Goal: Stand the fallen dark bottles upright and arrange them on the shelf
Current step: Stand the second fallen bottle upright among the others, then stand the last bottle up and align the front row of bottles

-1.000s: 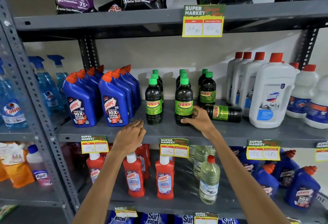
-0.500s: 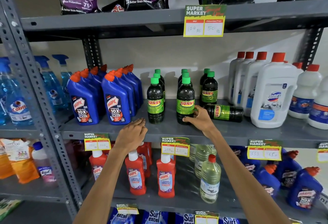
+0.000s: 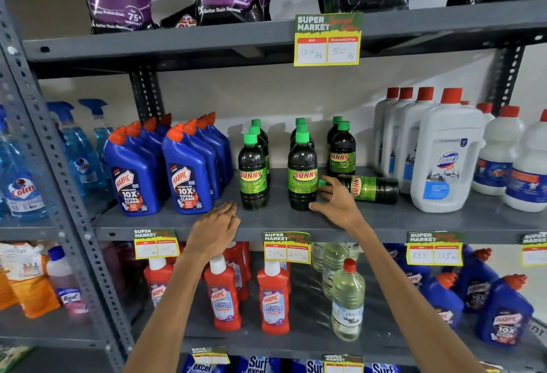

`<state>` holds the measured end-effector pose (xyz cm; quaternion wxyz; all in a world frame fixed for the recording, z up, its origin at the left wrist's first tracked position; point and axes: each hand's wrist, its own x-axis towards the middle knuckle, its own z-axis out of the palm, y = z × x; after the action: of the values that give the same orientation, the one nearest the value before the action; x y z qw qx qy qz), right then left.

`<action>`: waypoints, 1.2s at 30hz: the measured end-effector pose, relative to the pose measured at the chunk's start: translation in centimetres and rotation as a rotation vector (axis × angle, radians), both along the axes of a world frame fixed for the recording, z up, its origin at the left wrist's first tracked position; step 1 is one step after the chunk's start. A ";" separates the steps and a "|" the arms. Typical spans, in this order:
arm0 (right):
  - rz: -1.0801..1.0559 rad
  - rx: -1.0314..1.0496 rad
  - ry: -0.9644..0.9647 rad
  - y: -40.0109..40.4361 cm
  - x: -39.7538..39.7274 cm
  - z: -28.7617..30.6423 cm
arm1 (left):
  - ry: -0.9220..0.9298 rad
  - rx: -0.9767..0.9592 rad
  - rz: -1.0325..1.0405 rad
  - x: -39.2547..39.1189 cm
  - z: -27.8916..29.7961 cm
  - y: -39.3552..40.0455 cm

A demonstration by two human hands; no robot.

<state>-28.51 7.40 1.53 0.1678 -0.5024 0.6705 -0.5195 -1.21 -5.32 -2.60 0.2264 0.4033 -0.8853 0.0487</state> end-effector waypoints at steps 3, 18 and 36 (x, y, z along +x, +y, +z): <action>-0.167 -0.036 0.500 2.1 -2.3 0.7 | 0.001 -0.012 0.004 -0.1 -0.3 -0.3; -0.288 0.578 0.661 4.5 -7.4 4.9 | 0.038 -0.042 0.027 -0.2 0.1 0.5; -0.252 -0.203 -0.245 3.2 -5.3 2.5 | 0.032 -0.035 0.017 -0.1 0.4 1.1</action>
<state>-33.82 10.64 4.07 0.1300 -0.3619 0.6469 -0.6585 -1.30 -4.23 -2.17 0.2472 0.4075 -0.8771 0.0596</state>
